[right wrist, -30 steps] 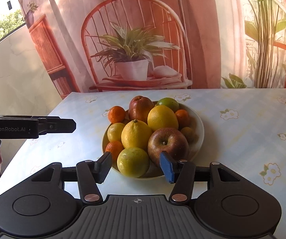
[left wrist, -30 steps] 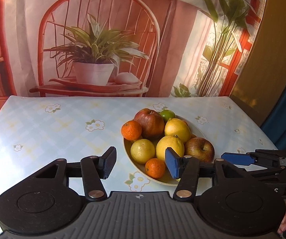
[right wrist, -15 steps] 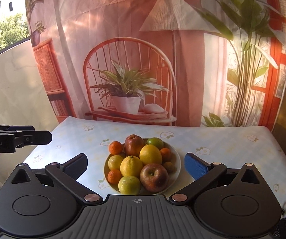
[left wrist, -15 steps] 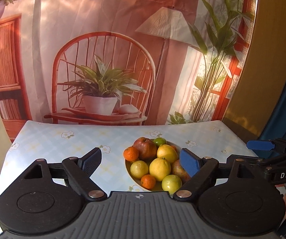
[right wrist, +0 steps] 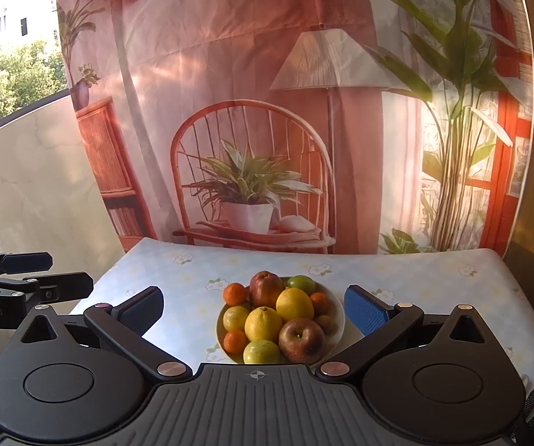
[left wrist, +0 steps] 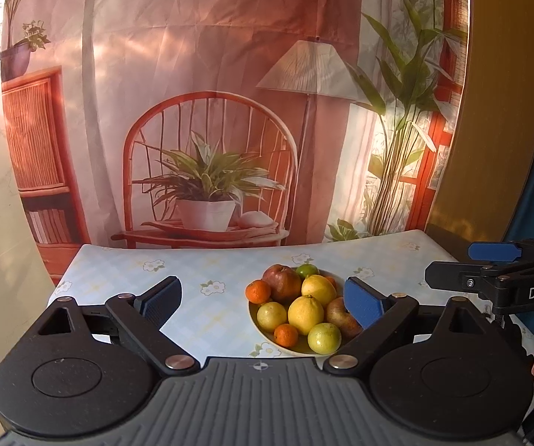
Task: Organize fruits
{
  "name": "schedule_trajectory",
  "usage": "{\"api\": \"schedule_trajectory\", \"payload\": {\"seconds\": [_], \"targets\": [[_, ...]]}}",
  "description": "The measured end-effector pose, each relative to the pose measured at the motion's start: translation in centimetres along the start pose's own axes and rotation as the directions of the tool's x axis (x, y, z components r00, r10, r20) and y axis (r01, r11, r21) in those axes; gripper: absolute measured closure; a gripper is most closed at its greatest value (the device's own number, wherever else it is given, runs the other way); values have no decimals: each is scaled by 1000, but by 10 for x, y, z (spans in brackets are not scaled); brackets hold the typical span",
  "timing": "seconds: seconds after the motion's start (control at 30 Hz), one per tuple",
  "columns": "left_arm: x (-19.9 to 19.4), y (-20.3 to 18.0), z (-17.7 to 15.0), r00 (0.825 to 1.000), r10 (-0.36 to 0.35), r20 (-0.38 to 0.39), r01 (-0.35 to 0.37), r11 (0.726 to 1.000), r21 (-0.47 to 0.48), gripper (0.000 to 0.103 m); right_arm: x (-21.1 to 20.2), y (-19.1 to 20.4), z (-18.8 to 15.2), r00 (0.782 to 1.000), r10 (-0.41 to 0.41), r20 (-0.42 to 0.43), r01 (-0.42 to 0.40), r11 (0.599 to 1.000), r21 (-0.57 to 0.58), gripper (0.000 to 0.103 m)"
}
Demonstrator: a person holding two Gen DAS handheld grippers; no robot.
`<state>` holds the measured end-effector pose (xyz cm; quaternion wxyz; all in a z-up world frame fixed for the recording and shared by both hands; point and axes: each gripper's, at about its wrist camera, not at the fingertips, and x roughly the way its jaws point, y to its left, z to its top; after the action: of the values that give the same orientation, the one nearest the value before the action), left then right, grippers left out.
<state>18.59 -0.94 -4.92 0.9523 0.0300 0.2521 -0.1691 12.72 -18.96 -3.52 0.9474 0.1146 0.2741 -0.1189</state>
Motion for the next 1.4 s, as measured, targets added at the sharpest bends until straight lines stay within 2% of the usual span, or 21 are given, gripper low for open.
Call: {"api": "schedule_trajectory", "payload": {"seconds": [0.37, 1.4], "targets": [[-9, -5, 0, 999, 37, 19, -37, 999, 10, 8, -7, 0, -1, 1000, -5, 11, 5, 1000, -1, 0], [-19, -5, 2, 998, 34, 45, -34, 999, -4, 8, -8, 3, -1, 1000, 5, 23, -5, 1000, -3, 0]]}}
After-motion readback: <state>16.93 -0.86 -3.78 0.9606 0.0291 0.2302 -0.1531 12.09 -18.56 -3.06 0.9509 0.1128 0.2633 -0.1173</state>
